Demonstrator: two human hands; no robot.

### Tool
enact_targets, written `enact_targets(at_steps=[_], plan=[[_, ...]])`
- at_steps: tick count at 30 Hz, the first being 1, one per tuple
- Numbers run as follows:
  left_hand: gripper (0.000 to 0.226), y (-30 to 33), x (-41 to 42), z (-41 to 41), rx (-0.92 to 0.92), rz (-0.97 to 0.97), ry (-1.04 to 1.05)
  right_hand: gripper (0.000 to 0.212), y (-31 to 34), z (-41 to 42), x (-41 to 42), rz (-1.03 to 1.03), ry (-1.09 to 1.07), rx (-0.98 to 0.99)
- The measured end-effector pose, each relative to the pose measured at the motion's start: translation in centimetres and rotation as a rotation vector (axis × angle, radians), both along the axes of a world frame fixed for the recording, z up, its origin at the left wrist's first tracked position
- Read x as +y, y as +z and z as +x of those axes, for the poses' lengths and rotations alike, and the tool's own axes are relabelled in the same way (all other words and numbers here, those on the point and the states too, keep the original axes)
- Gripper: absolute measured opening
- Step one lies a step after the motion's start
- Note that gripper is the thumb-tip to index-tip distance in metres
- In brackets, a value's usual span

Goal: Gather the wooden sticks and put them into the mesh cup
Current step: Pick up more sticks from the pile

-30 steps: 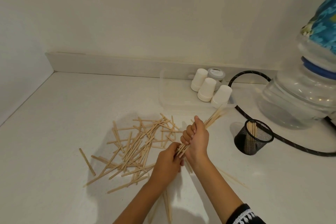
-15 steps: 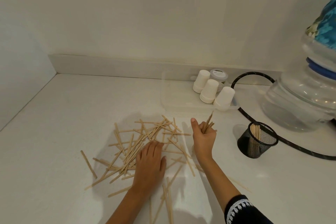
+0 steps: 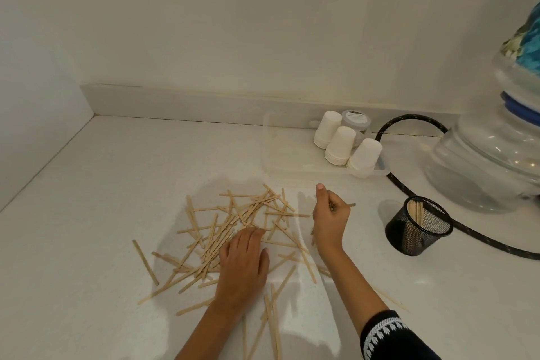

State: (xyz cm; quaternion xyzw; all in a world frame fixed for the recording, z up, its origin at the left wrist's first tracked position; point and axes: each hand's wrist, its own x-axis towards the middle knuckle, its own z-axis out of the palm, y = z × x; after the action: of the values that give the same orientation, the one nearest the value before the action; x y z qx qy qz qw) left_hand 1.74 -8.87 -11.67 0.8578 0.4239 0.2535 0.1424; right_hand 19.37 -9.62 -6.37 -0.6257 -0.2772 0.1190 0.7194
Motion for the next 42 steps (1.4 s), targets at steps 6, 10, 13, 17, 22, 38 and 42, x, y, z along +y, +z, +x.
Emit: enact_targets(at_steps=[6,10,13,17,22,38,42], plan=[[0.036,0.1,-0.1,0.0,-0.006,0.010,-0.001,0.054,0.2,0.6,0.3,0.028,-0.011,-0.043],[0.036,0.0,0.0,0.0,-0.016,0.034,-0.007,0.053,-1.0,0.6,-0.1,-0.002,-0.014,-0.010],[0.036,0.1,0.0,0.0,-0.020,0.041,-0.007,0.053,-1.3,0.5,0.1,0.008,-0.002,0.000],[0.036,0.1,-0.1,-0.1,-0.018,0.039,-0.008,0.055,-0.3,0.7,1.1,0.009,-0.007,0.006],[0.036,0.2,-0.1,-0.1,-0.010,0.032,-0.010,0.057,0.5,1.4,1.9,0.000,0.030,0.031],[0.035,0.3,-0.1,-0.1,-0.015,0.045,-0.006,0.056,-1.4,1.1,0.8,-0.146,0.052,0.091],[0.034,0.3,0.0,-0.1,-0.004,0.053,-0.008,0.054,-1.5,1.2,0.6,-0.131,0.068,0.081]])
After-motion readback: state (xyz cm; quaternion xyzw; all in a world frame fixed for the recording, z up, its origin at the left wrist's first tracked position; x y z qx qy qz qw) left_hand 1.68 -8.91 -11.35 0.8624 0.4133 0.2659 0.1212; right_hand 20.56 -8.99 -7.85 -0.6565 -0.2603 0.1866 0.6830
